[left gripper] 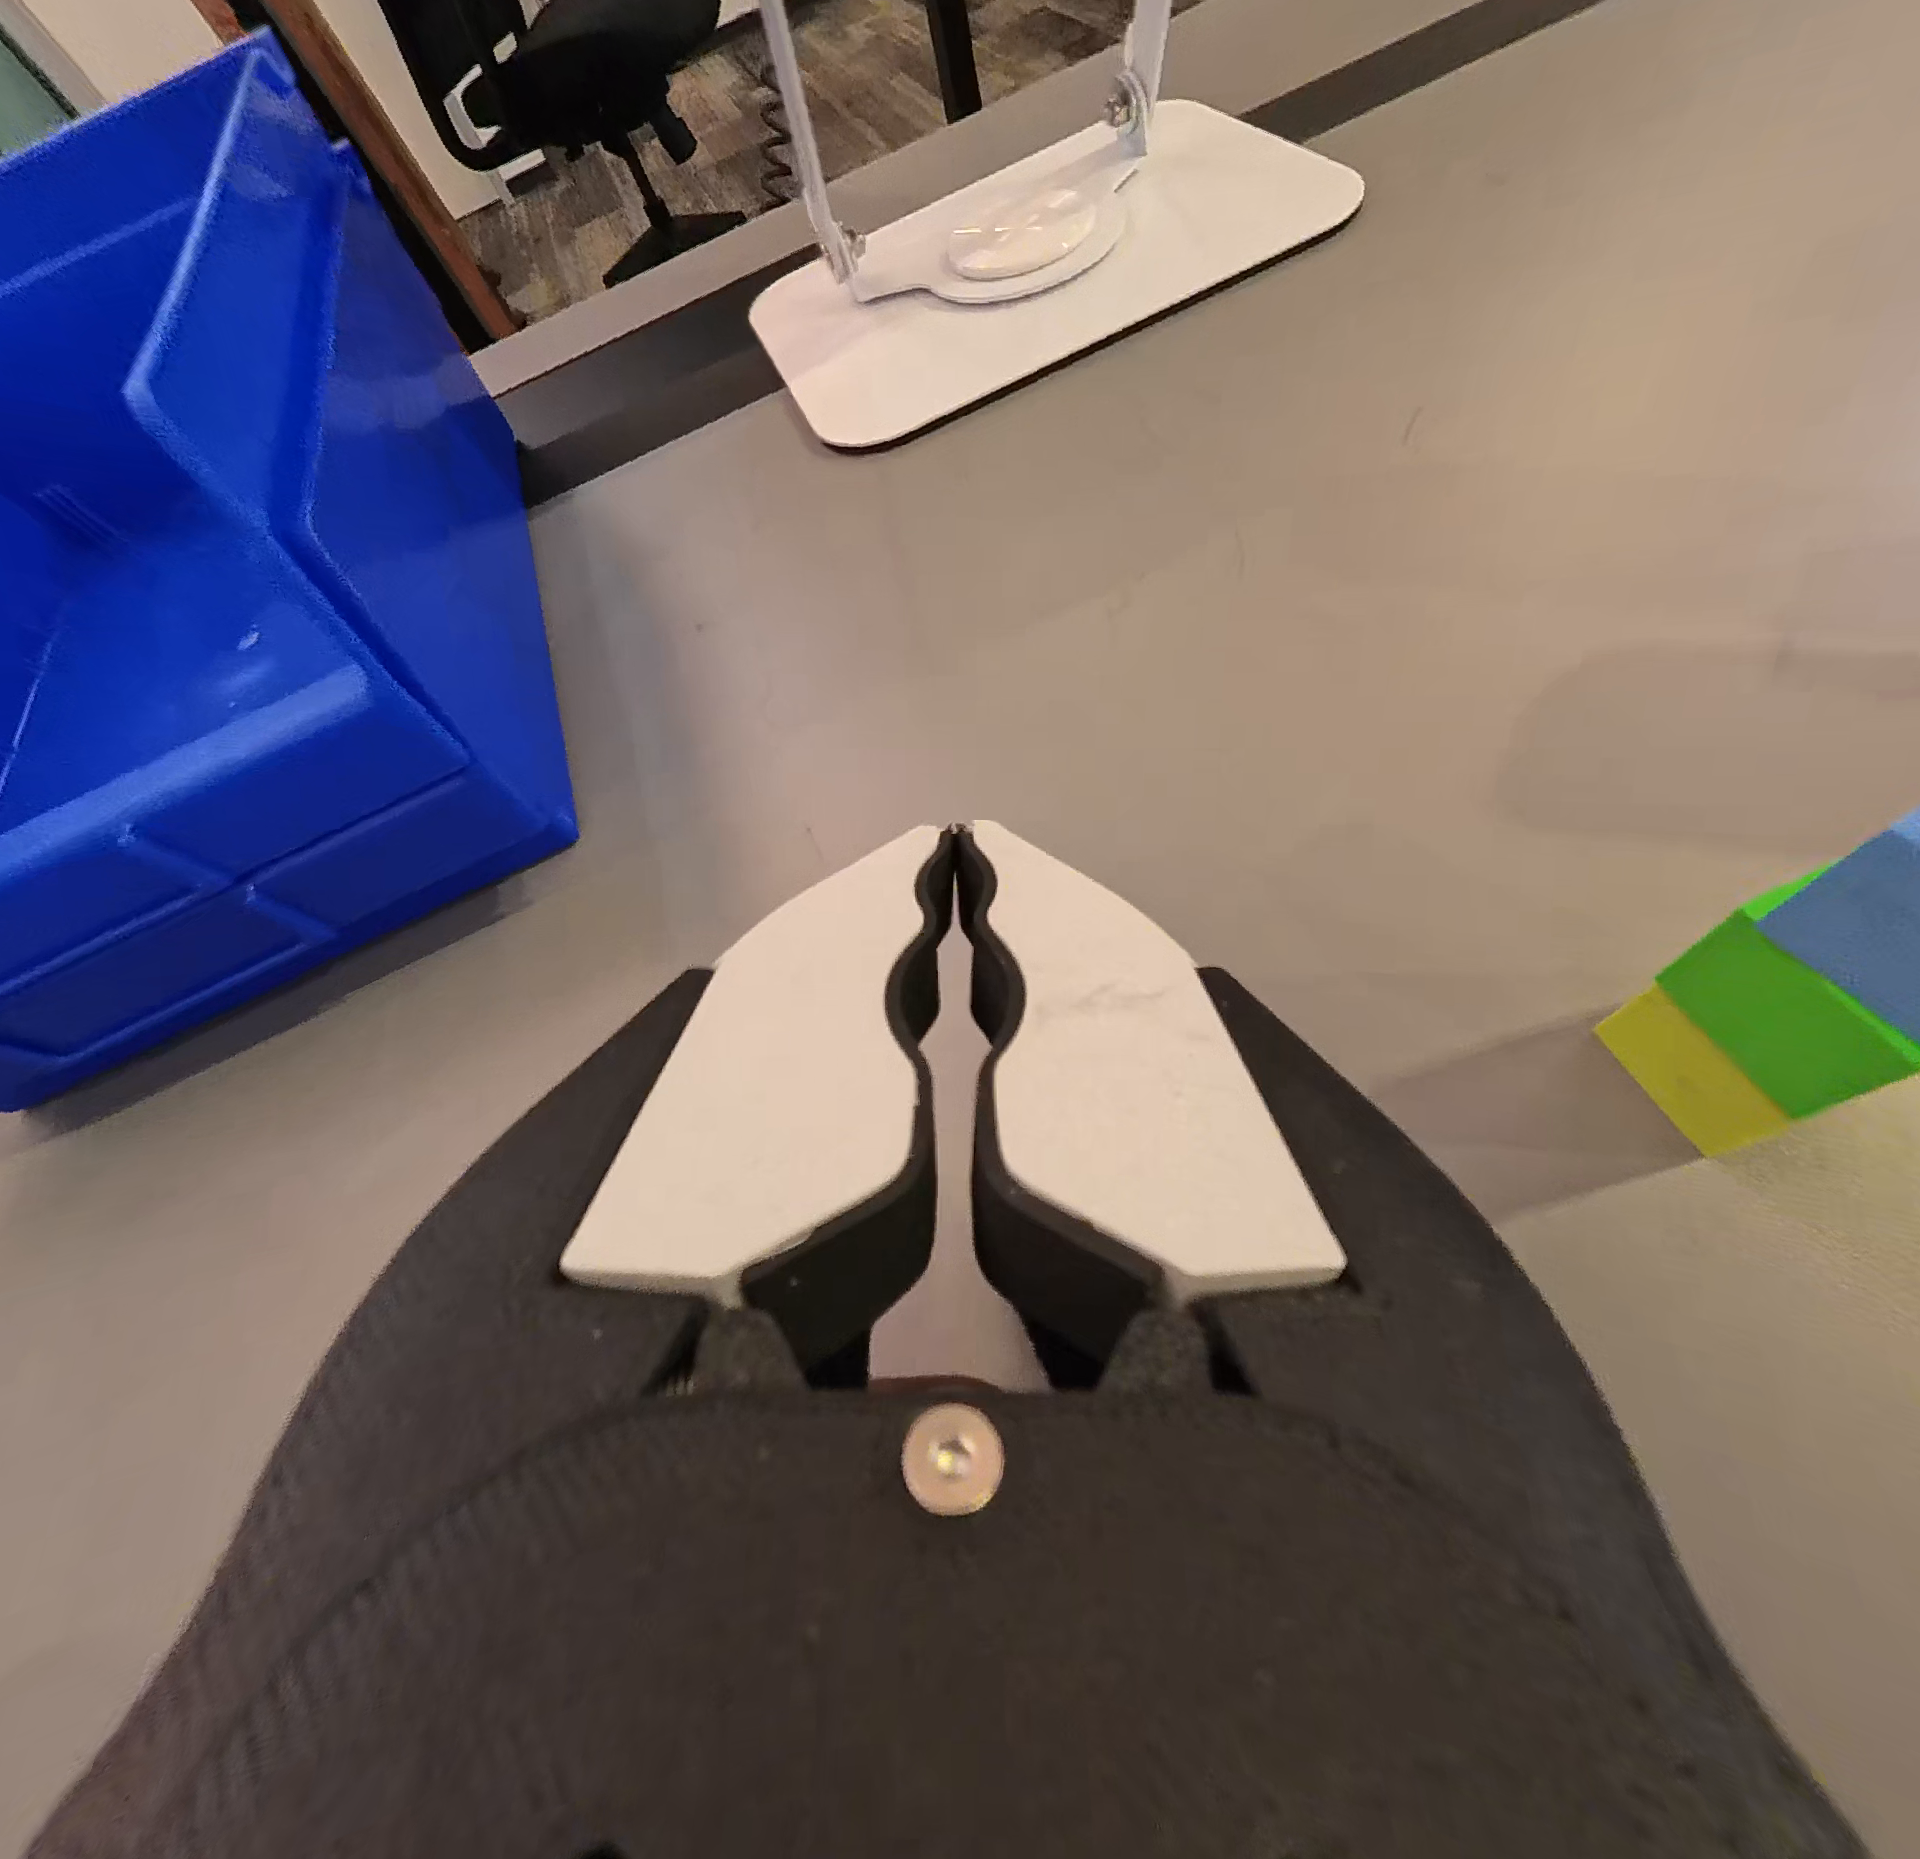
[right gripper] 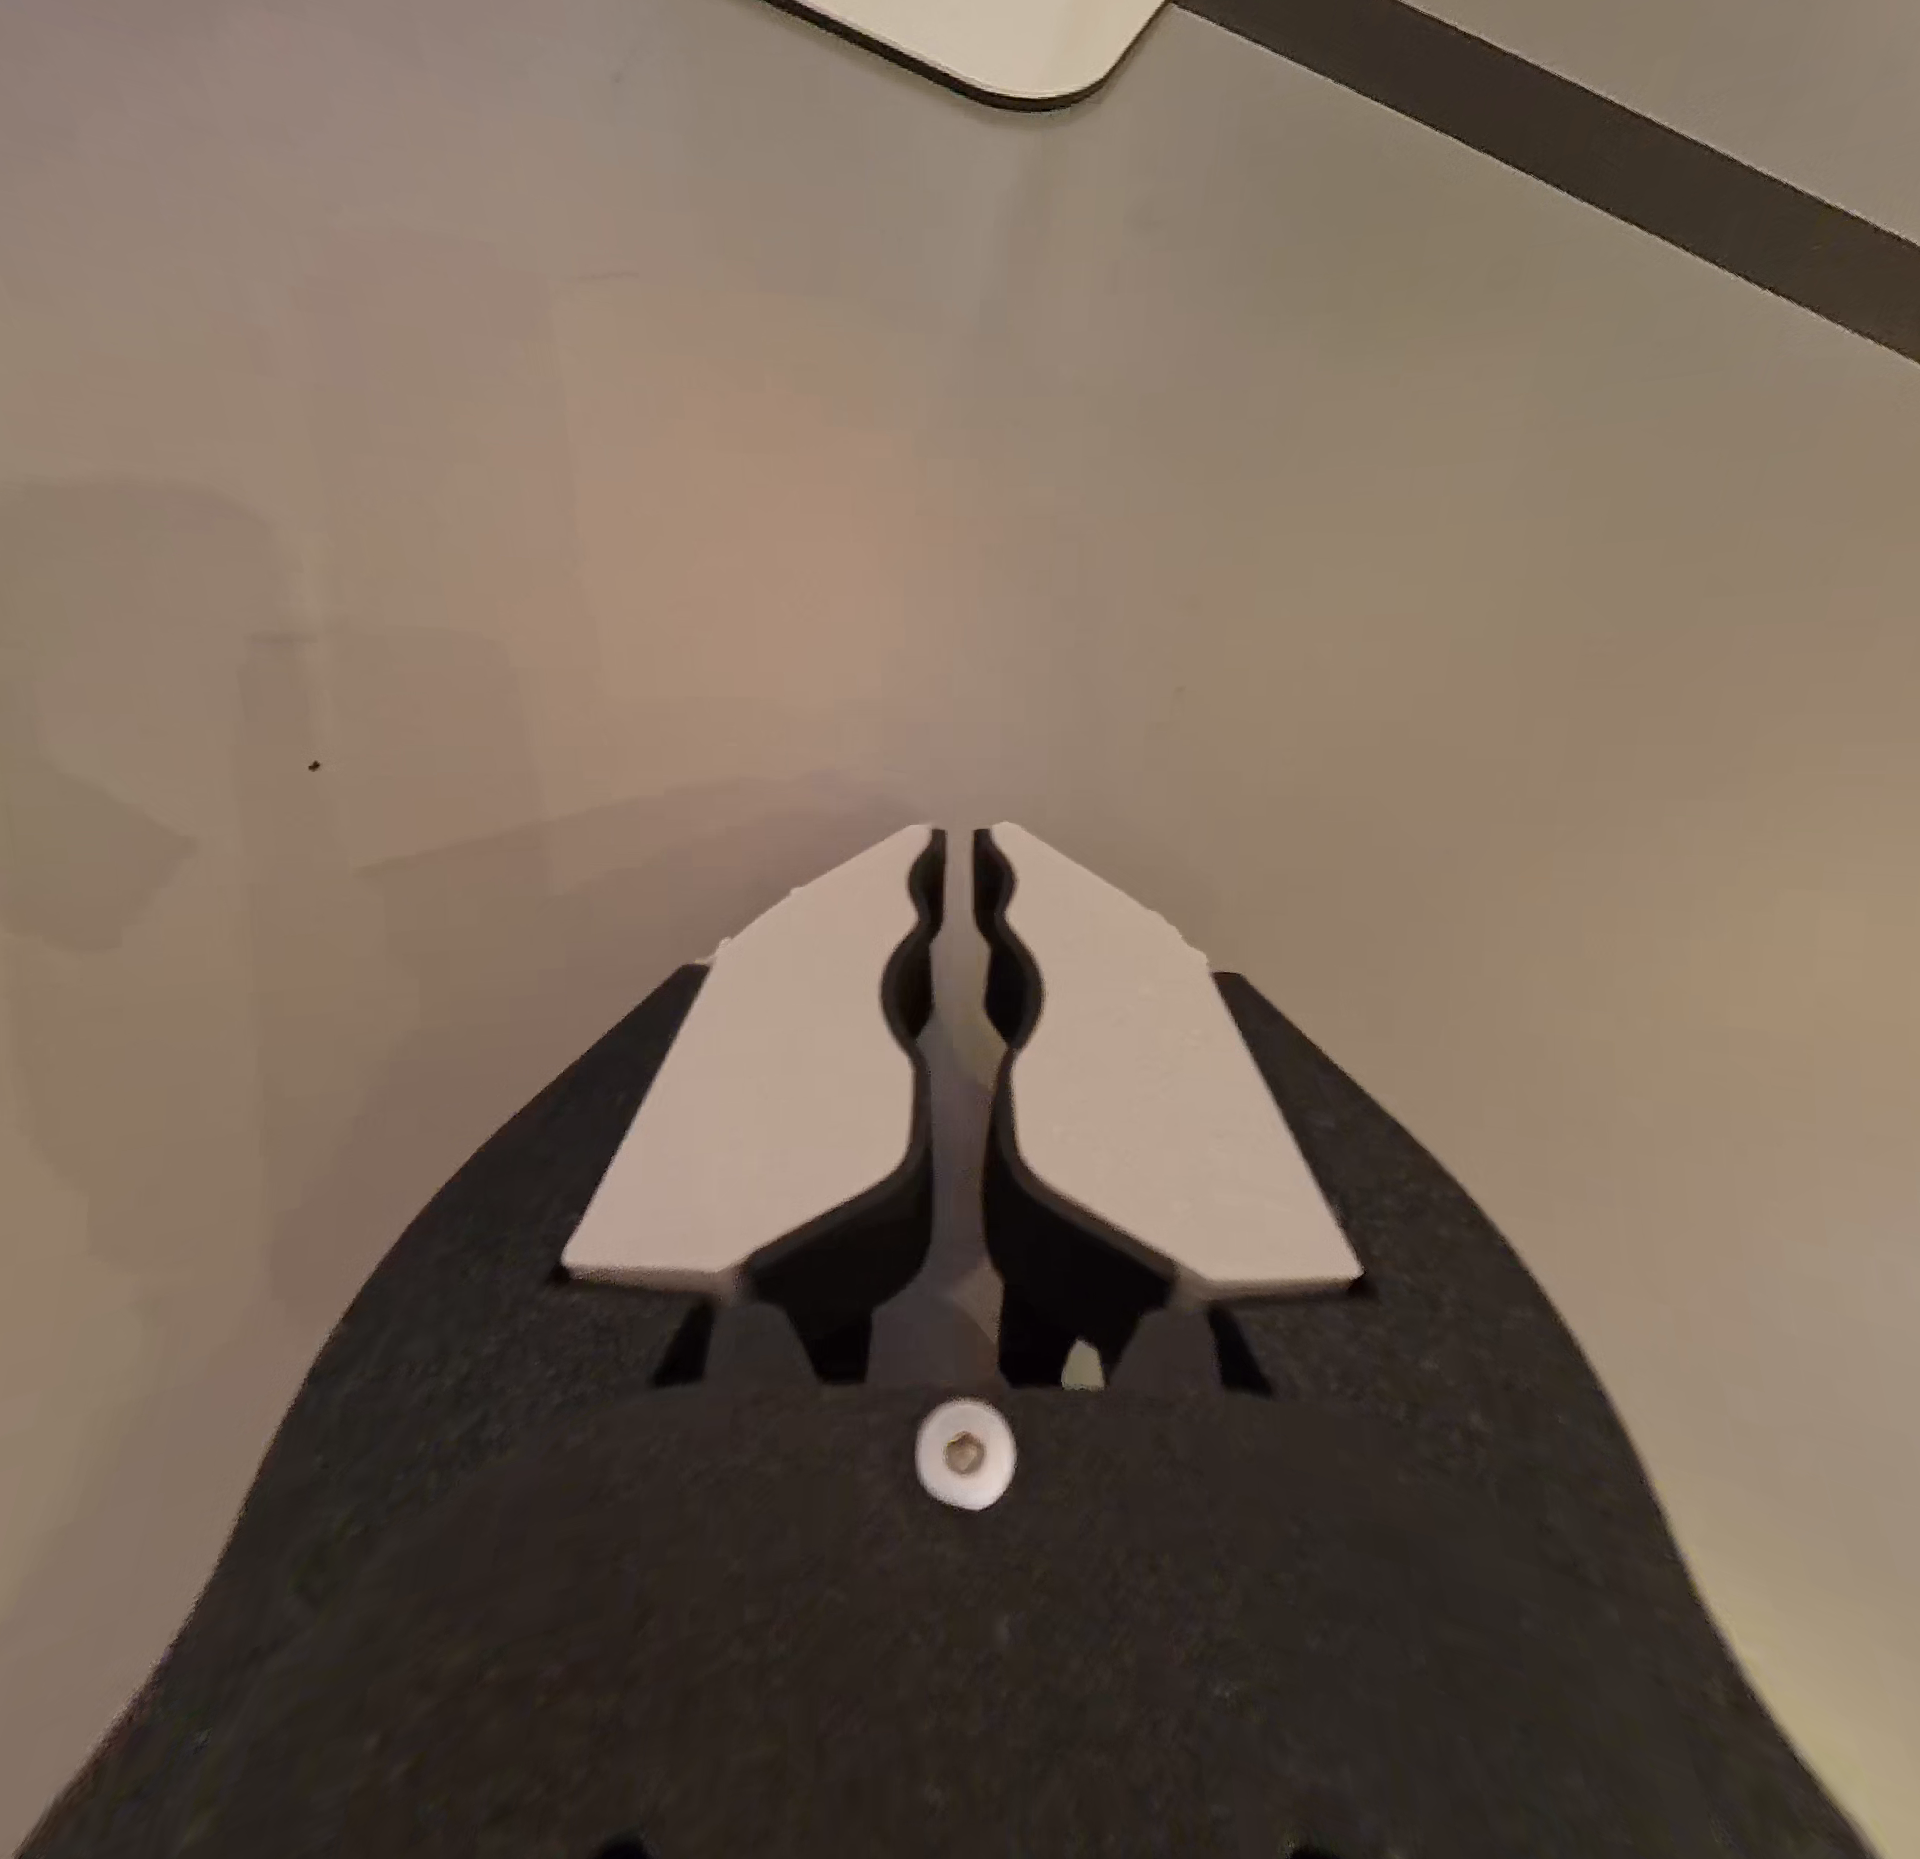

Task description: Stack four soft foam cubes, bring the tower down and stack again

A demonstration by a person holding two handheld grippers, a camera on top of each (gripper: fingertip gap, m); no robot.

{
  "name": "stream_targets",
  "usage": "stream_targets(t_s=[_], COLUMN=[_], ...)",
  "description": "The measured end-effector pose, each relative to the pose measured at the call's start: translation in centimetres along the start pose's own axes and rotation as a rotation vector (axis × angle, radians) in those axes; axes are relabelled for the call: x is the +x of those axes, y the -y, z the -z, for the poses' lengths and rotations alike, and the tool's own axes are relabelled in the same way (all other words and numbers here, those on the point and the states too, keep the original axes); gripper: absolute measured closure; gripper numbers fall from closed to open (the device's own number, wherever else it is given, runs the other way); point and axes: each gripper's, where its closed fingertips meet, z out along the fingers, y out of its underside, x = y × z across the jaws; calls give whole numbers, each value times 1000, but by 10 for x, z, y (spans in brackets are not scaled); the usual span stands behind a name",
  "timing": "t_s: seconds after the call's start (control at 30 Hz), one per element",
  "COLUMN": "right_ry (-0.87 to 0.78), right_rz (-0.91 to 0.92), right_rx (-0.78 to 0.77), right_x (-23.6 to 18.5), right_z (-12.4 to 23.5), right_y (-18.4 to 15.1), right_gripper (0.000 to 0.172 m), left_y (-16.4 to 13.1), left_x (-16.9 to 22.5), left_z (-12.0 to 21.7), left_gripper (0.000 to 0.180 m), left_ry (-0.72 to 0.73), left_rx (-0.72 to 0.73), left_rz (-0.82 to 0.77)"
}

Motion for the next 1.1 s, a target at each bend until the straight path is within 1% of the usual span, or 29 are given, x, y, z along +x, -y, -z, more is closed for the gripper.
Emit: stream_targets(t_s=[0.03, 0.2, 0.3, 0.47, 0.57, 0.6, 0.67, 0.77, 0.87, 0.93, 0.97, 1.03, 1.1], right_ry=[3, 7, 8, 4, 5, 6, 7, 3, 1, -9, -20, -38, -44], right_rz=[-8, -40, -46, -66, -82, -86, -94, -96, -103, -102, -101, -127, -166], right_rx=[4, 3, -1, 0, 2, 3, 4, 7, 11, 13, 16, 35, 60], right_x=[1, 6, 8, 14, 17, 18, 20, 21, 24, 27, 31, 42, 53], right_z=[1, 2, 2, 2, 2, 2, 2, 3, 5, 8, 11, 18, 24], right_y=[0, -2, -4, -6, -7, -7, -8, -7, -6, -6, -6, -6, -6], right_gripper=[172, 172, 171, 171, 171, 171, 171, 171, 171, 171, 171, 171, 171], left_y=[0, -2, -6, -22, -30, -31, -34, -27, 0, 26, 37, 54, 58], left_x=[-1, -2, -2, -17, -13, -12, 2, 44, 111, 143, 152, 155, 149], left_z=[1, 3, 7, 26, 41, 46, 51, 46, 20, 4, -2, -7, -6], left_gripper=[180, 180, 180, 180, 180, 180, 180, 180, 180, 180, 180, 180, 180], left_ry=[0, 12, 13, 50, 30, 42, 26, -52, -178, -254, -284, -287, -288], left_rx=[3, -1, -26, -90, -135, -145, -182, -203, -208, -172, -165, -131, -118], left_rz=[10, 20, 52, 132, 182, 180, 172, 174, 121, 150, 172, 164, 155])
